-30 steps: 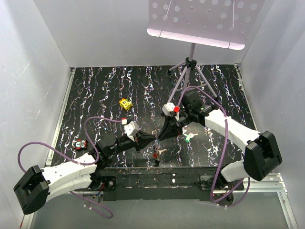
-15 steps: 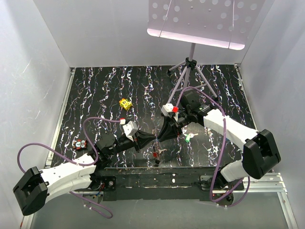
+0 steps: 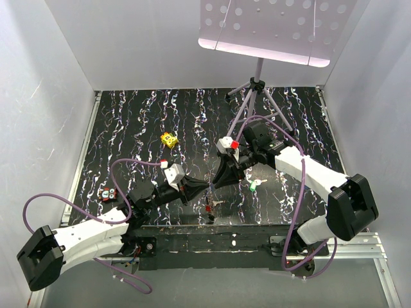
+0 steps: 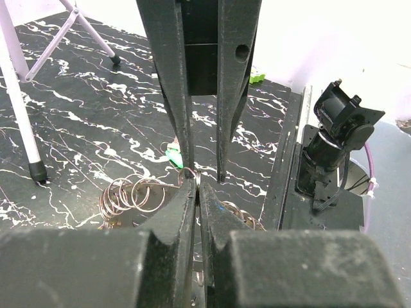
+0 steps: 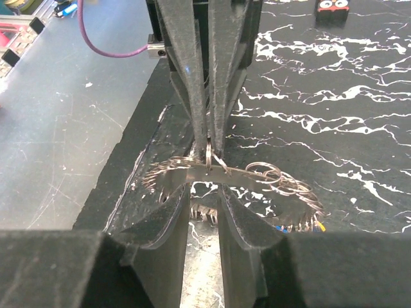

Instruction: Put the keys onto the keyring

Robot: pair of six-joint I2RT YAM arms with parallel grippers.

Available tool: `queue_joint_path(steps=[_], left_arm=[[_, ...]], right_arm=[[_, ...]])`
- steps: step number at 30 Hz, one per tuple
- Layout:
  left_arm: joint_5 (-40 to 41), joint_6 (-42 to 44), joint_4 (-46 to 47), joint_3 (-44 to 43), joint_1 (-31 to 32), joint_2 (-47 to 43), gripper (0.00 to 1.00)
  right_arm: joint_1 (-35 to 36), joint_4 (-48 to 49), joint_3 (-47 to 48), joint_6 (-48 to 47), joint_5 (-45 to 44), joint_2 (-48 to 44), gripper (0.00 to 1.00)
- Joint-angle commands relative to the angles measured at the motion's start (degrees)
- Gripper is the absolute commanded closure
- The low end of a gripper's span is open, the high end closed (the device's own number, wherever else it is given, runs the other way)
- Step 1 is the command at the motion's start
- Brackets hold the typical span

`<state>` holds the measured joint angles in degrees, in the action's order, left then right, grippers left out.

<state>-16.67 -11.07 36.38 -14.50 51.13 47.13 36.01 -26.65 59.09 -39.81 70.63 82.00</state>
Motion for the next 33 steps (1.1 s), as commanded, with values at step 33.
queue_joint_path(steps=[33], left_arm=[[5.7, 0.9, 2.5, -0.4, 0.3, -0.5, 1.00]], right_arm=[[2.7, 3.5, 0.5, 3.2, 3.2, 0.8, 0.70]])
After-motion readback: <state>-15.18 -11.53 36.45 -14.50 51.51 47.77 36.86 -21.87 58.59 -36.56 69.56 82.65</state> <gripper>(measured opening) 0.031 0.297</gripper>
